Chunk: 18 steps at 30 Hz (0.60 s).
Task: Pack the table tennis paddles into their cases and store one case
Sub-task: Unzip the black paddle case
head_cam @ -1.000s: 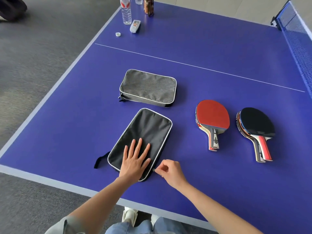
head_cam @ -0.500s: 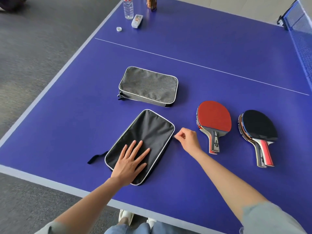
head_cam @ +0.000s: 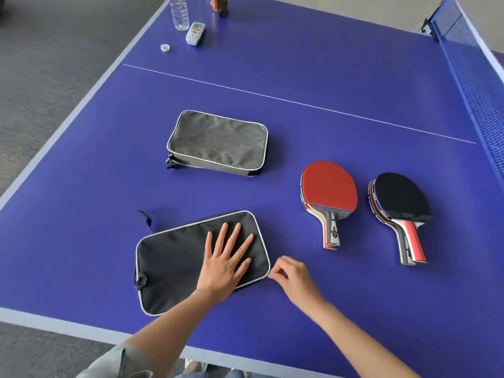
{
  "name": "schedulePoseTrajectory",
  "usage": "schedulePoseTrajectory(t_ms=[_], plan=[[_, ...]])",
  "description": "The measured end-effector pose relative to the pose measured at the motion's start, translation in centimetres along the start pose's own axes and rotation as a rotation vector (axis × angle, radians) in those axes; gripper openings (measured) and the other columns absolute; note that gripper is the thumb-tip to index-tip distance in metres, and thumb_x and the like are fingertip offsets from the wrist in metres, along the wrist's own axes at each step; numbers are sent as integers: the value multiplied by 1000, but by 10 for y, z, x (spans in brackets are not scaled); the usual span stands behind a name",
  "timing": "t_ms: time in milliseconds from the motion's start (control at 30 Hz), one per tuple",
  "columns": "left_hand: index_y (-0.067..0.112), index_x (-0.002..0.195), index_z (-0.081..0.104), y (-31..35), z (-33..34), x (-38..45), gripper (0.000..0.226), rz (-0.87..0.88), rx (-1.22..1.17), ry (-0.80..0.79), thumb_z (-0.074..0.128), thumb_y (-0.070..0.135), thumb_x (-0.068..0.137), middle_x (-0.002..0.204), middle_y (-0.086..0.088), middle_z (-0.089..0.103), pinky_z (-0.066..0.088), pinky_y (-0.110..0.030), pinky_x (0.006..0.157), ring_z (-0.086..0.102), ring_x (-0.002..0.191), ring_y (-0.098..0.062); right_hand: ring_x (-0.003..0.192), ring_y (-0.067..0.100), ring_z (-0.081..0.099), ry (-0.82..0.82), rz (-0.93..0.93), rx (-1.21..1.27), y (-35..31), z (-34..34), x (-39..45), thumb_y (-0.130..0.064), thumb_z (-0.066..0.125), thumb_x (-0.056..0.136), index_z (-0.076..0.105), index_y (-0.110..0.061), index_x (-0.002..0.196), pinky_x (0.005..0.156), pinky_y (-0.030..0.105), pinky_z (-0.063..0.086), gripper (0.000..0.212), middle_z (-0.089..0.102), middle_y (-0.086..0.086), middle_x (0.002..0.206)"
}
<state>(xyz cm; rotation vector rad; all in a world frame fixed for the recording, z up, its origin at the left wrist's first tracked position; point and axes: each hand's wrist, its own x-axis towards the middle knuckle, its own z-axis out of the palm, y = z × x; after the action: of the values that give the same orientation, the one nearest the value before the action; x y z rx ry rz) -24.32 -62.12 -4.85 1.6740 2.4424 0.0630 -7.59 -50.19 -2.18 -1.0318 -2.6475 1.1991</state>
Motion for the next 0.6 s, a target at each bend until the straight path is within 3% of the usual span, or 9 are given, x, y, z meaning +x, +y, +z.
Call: schedulePoseTrajectory(t_ms=[200,367,600], plan=[[35,150,9,0,5,1,58,1,0,-6,20,50,95,159,-2,15,13,-55,112,11,146,-32,67,11,46,-77,-94,-87,9,-37,53,-8,66,85,57,-1,73,64,18,36,16,54,2,74],[34,150,9,1,4,3,60,-2,0,-28,20,52,94,159,-3,13,12,-56,111,9,146,-32,72,22,51,-9,-129,-90,-24,-35,119,-5,62,86,57,0,75,67,34,40,13,56,12,82],[44,146,-9,-4,3,2,74,-24,-107,-99,16,76,85,158,6,-16,-9,-53,114,-23,144,-20,80,25,55,-6,-138,-148,-33,-33,131,-10,64,86,58,0,78,68,34,42,14,61,13,83]])
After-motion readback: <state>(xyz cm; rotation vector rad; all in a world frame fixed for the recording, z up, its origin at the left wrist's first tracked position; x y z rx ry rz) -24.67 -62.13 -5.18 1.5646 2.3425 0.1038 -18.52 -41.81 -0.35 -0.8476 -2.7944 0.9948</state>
